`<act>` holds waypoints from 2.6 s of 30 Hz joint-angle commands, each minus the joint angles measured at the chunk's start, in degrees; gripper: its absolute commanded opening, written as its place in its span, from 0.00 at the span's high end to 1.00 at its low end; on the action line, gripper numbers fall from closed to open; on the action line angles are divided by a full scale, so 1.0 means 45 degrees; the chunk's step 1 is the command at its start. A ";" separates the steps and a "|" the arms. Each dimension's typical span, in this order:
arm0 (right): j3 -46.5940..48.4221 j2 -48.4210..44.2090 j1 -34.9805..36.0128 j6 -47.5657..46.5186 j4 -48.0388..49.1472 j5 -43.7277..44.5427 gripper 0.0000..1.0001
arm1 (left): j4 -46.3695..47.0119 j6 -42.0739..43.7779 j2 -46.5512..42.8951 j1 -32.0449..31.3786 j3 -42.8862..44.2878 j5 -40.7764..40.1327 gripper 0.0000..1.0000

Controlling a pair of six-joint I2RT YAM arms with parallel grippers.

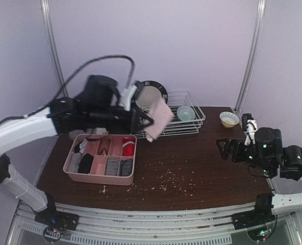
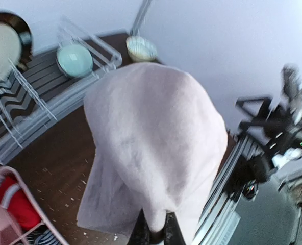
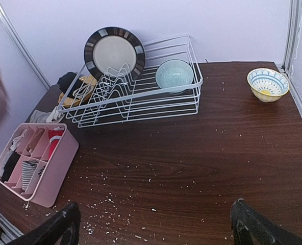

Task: Roll the underwear
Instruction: Place the underwear at the center of the board, then move the storage box to the center of the board, then pick up the underwear from the center of the board.

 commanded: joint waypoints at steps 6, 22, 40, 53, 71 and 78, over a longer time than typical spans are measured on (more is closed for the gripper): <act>-0.0704 -0.0716 -0.0017 0.1089 -0.0859 -0.0140 0.00 | -0.0580 0.0607 0.7297 -0.1844 0.2589 0.0235 1.00; -0.1392 0.1651 -0.0023 0.0772 0.0618 -0.2786 0.05 | 0.0522 0.0295 0.7789 -0.1123 -0.0009 -0.0806 0.23; -0.0281 0.7513 0.0671 0.0890 0.2852 -0.4857 0.16 | 0.0848 -0.1155 0.4752 0.2700 -0.5127 -0.2789 0.67; 0.4378 1.3748 0.1931 -0.0204 0.0294 -0.2633 0.38 | -0.0093 -0.0971 0.0351 0.1724 -0.6324 -0.2654 0.52; 0.5320 1.0501 0.2380 -0.2144 0.2837 -0.6199 1.00 | -0.1103 -0.1609 -0.5661 0.1591 -0.8809 -0.3114 0.50; 0.3249 0.7768 0.1997 -0.2145 0.2584 -0.5472 0.95 | -0.0364 -0.1806 -0.7021 0.1527 -0.9642 -0.2626 0.48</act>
